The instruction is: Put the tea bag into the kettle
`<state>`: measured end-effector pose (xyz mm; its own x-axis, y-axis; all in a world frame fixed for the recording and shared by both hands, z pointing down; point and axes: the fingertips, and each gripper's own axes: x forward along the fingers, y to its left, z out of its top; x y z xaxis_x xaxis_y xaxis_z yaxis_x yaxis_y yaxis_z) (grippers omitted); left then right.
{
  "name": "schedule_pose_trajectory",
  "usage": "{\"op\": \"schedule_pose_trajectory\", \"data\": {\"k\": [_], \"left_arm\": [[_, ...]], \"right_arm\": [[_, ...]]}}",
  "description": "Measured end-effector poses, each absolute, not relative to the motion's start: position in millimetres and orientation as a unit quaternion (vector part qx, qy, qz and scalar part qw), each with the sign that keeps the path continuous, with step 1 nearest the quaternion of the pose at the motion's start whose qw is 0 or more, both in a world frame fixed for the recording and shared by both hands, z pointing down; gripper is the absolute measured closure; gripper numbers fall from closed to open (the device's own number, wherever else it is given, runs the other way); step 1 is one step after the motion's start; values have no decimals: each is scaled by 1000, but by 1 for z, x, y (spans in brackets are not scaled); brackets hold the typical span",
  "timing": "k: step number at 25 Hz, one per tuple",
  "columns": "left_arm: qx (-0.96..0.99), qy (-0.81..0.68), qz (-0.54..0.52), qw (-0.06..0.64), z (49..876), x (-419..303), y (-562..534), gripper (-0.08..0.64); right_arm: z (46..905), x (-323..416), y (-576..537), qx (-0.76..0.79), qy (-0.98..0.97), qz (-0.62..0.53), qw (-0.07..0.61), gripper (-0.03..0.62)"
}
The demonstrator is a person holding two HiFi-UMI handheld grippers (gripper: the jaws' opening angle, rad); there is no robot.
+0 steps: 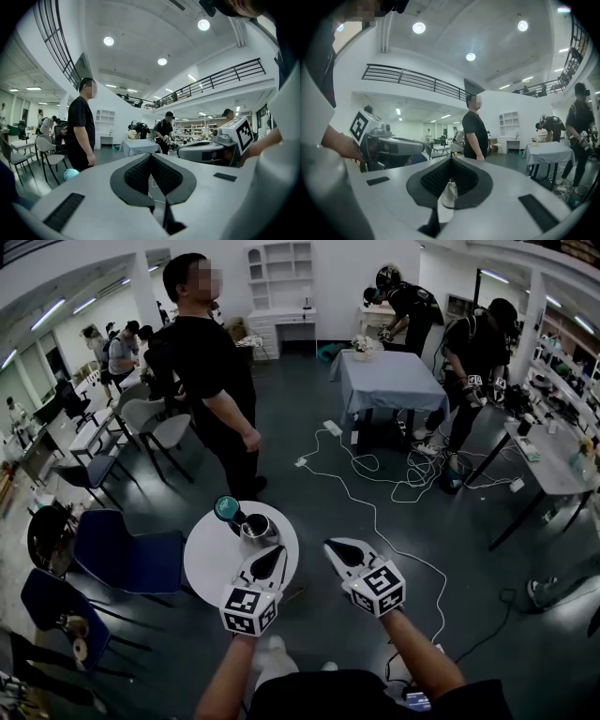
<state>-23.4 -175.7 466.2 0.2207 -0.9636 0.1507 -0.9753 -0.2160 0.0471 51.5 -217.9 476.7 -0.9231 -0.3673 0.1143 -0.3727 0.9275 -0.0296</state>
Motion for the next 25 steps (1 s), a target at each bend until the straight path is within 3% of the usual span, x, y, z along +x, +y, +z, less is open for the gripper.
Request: {"op": "schedule_pose_trajectory", "data": {"k": [25], "left_arm": [[765,-639,24,74,455,-31,-154,545]], "right_arm": [[469,47,-204,174,-983,31,48,575]]}}
